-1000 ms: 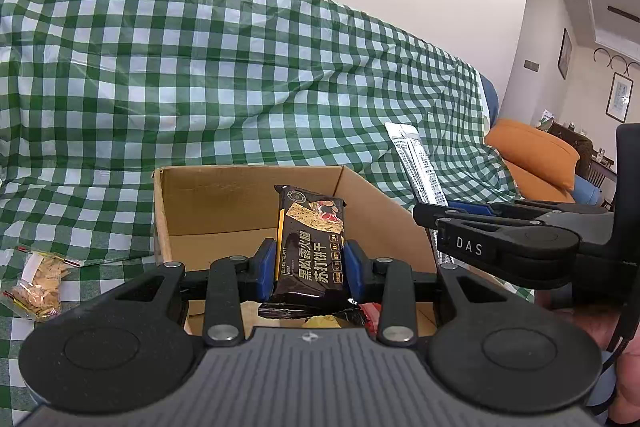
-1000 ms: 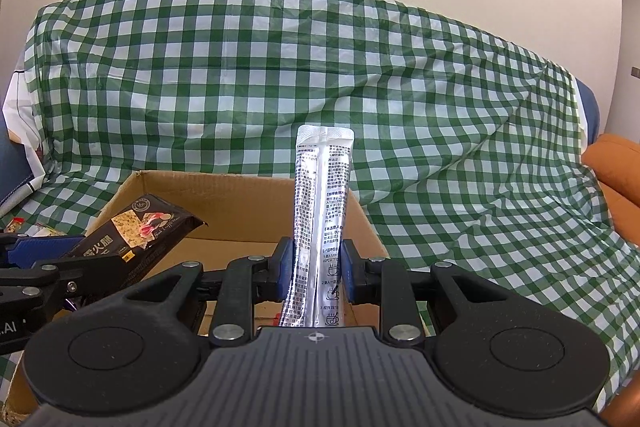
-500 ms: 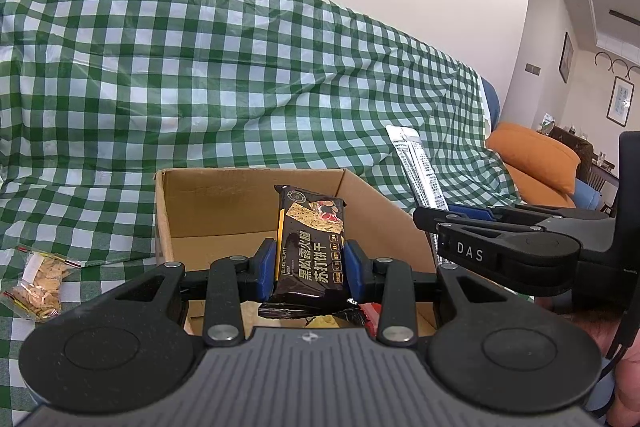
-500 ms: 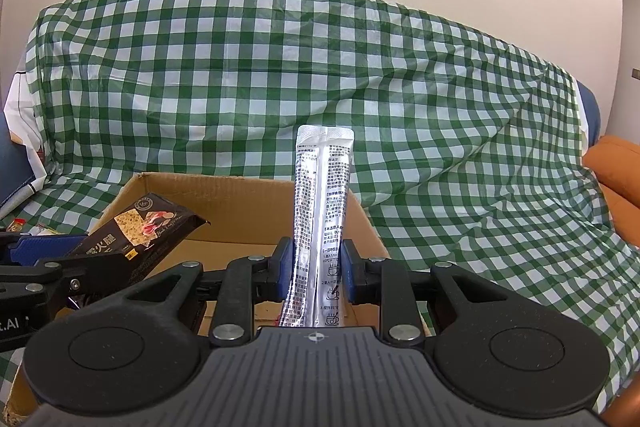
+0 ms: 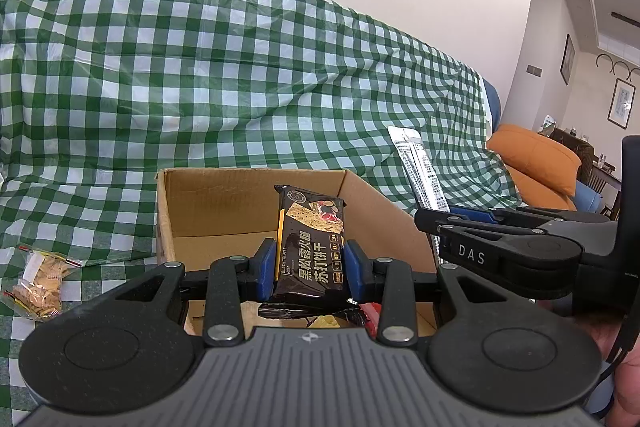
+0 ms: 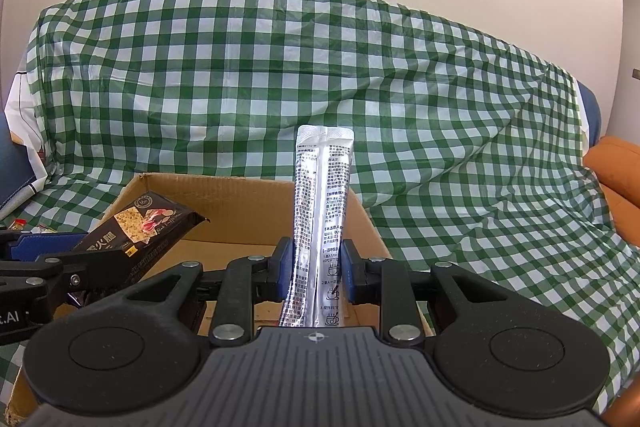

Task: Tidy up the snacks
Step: 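Open the left tool while the right tool opens, dropping both snacks into the box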

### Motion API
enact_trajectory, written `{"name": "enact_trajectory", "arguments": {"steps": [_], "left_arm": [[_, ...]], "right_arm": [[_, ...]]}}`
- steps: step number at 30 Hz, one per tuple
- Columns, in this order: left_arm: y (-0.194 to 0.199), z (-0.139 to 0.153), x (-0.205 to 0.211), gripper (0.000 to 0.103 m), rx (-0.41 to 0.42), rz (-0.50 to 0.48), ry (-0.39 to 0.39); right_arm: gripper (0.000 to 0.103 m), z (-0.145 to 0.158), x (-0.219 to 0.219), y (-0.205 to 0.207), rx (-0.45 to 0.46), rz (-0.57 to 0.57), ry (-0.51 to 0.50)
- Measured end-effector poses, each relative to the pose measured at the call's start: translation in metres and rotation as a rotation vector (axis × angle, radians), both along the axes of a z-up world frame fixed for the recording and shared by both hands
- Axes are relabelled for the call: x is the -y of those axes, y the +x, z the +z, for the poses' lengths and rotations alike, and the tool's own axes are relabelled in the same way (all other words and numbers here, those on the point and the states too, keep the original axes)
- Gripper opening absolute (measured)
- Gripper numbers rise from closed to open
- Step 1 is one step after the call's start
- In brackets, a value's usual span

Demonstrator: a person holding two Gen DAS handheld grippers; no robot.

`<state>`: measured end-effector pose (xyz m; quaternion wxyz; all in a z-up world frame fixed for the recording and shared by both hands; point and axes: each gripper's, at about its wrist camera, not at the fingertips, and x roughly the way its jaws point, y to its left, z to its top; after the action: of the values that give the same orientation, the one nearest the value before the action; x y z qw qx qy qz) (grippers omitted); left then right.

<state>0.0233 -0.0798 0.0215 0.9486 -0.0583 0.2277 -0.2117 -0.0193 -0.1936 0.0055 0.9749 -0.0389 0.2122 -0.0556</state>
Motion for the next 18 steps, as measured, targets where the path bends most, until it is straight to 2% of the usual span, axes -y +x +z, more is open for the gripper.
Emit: {"name": "enact_trajectory", "arguments": {"steps": [13, 15, 16, 18], "left_arm": [[0.0020, -0.0006, -0.0003, 0.040, -0.015, 0.013, 0.001], [0.0045, -0.0016, -0.0008, 0.045, -0.030, 0.018, 0.002], [0.0053, -0.0019, -0.0014, 0.051, -0.036, 0.021, 0.001], [0.0056, -0.0020, -0.0034, 0.052, -0.033, 0.039, 0.008]], "right_arm": [[0.027, -0.0007, -0.0014, 0.0007, -0.003, 0.004, -0.002], [0.029, -0.0010, -0.0019, 0.0013, -0.005, -0.002, -0.005], [0.032, -0.0013, -0.0007, 0.0012, -0.004, -0.006, -0.006], [0.040, -0.0012, -0.0007, 0.0019, -0.006, -0.018, -0.005]]}}
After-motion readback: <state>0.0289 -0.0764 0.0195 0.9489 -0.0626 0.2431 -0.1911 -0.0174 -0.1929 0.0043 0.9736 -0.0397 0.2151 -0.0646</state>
